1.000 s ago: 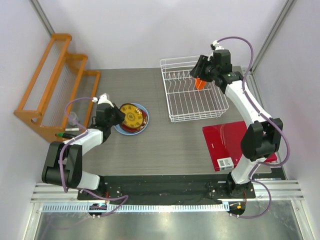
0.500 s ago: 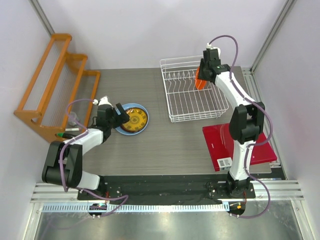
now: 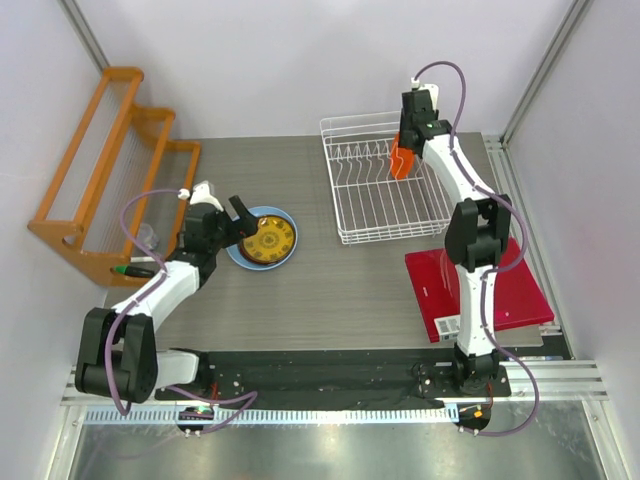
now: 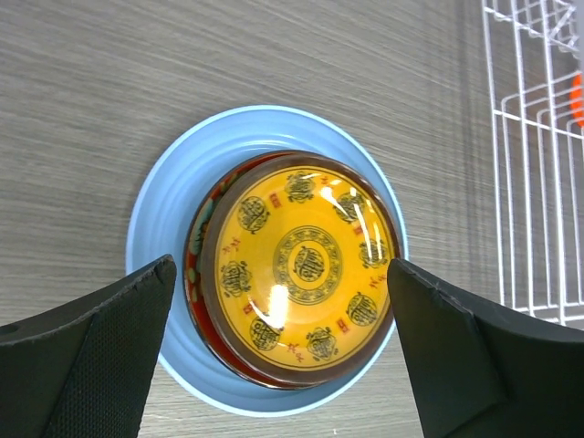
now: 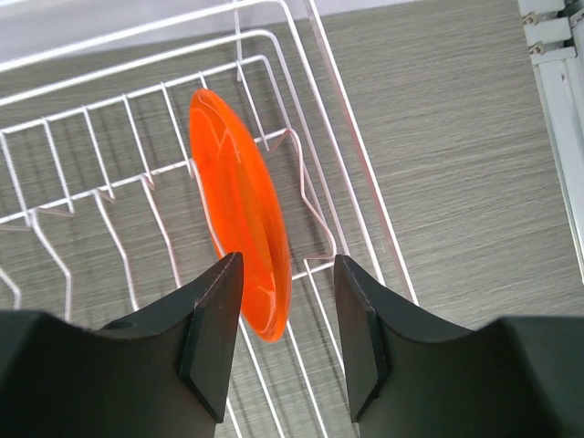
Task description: Unload the plates from the dish rack
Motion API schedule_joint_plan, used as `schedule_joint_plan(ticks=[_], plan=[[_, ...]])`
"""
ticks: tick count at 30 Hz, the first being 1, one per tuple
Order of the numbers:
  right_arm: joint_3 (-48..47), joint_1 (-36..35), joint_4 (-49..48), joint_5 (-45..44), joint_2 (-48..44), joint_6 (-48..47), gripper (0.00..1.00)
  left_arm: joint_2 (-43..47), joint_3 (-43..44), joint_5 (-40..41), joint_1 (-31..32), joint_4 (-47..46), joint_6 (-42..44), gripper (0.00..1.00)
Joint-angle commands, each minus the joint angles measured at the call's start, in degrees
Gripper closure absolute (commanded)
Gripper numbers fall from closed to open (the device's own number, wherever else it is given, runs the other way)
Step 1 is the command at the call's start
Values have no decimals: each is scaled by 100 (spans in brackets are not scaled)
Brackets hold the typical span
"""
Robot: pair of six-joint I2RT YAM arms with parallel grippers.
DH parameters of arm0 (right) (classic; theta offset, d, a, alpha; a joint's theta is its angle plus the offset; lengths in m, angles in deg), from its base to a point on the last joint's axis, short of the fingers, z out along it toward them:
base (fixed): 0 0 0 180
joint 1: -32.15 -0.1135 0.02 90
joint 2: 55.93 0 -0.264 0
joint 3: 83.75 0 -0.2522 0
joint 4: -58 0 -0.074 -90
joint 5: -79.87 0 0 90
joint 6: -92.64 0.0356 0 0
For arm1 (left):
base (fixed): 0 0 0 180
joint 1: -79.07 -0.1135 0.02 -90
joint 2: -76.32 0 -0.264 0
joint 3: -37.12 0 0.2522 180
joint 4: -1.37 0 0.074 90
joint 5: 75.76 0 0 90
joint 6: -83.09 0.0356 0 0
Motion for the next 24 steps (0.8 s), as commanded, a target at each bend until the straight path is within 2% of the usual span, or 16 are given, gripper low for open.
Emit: schedule_joint_plan(ticks=[1, 6, 9, 10, 12, 13, 15, 24], plan=[[-422, 28, 27, -176, 196, -148, 50, 283, 157, -371, -5, -45, 168, 1], [-659, 36, 36, -132, 460, -201, 50, 327, 192, -477, -5, -37, 204, 0], [-747, 36, 45, -141, 522, -218, 55, 309, 210, -591, -5, -63, 160, 1], [-765, 37, 45, -106, 565, -218, 63, 318, 210, -609, -5, -89, 151, 1], [-809, 36, 71, -80, 592, -210, 68, 309, 210, -644, -5, -107, 133, 0], [-818, 28, 71, -62, 618, -218, 89, 309, 218, -644, -5, -81, 142, 1], [-827, 28, 106, -18, 636, -210, 99, 327, 227, -636, -5, -80, 151, 0], [-765, -34, 115, -166, 224, -227, 99, 161, 376, -732, -5, -54, 142, 0]])
